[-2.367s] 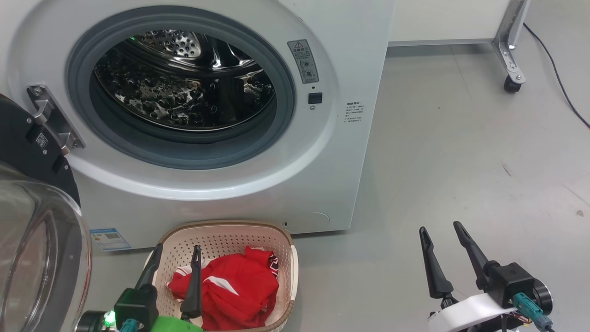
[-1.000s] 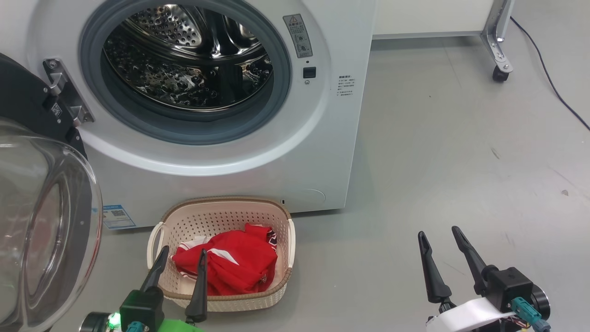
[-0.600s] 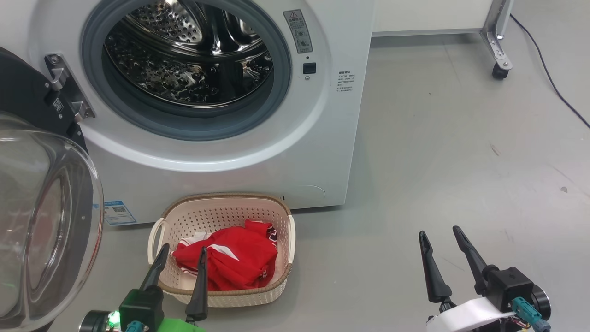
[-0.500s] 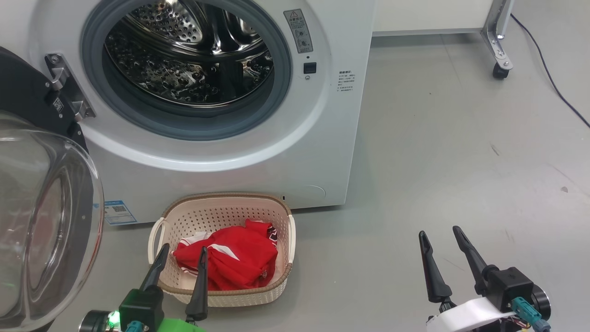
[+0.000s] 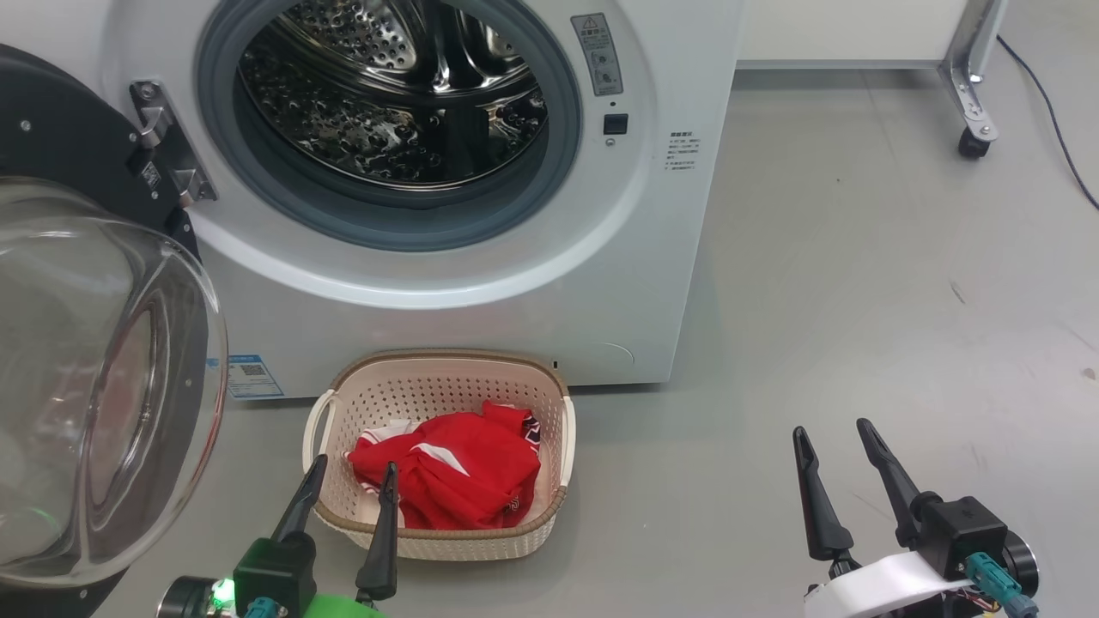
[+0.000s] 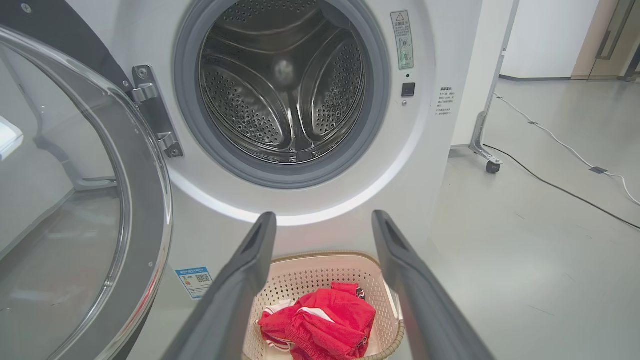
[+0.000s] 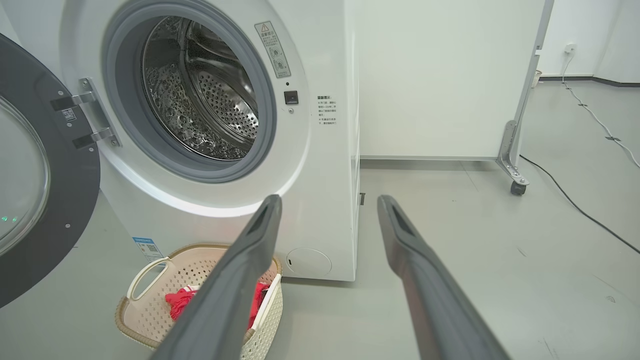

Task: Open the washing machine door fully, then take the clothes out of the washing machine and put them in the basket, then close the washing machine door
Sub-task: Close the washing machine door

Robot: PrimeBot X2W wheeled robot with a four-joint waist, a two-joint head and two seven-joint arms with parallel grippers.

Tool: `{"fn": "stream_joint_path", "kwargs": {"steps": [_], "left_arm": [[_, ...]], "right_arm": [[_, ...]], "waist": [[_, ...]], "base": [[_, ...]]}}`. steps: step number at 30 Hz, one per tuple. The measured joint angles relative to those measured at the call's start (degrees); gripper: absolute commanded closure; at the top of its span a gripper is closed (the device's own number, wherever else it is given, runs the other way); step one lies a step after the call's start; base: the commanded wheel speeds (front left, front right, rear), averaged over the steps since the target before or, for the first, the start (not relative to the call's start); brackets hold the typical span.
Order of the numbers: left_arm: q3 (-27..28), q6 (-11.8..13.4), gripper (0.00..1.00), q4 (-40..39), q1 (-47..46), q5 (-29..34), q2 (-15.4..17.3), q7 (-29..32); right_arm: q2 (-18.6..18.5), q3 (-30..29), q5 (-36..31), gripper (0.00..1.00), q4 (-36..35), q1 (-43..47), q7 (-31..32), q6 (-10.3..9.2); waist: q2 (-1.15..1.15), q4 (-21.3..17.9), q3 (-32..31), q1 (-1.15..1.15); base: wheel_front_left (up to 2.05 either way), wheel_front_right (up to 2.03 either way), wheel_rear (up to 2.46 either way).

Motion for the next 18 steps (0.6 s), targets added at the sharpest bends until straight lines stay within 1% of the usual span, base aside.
{"fn": "stream_joint_path", "kwargs": {"steps": [9, 18], "left_arm": [[-0.07, 0.0, 0.0, -0.01, -0.01, 0.0, -0.04, 0.18], [0.34, 0.13, 0.0, -0.07, -0.03, 0.01, -0.11, 0.15]], "right_arm": [[0.01, -0.54, -0.1, 0.0, -0.4, 0.05, 0.0, 0.02], [0.01, -0.53, -0.19, 0.0, -0.86, 0.79, 0.0, 0.09]], "waist": [[0.0, 4.05, -0.04, 0.0], [0.0, 9.46, 0.19, 0.0]], "base": [[0.0, 0.0, 0.0], [0.0, 0.0, 0.0]]}}
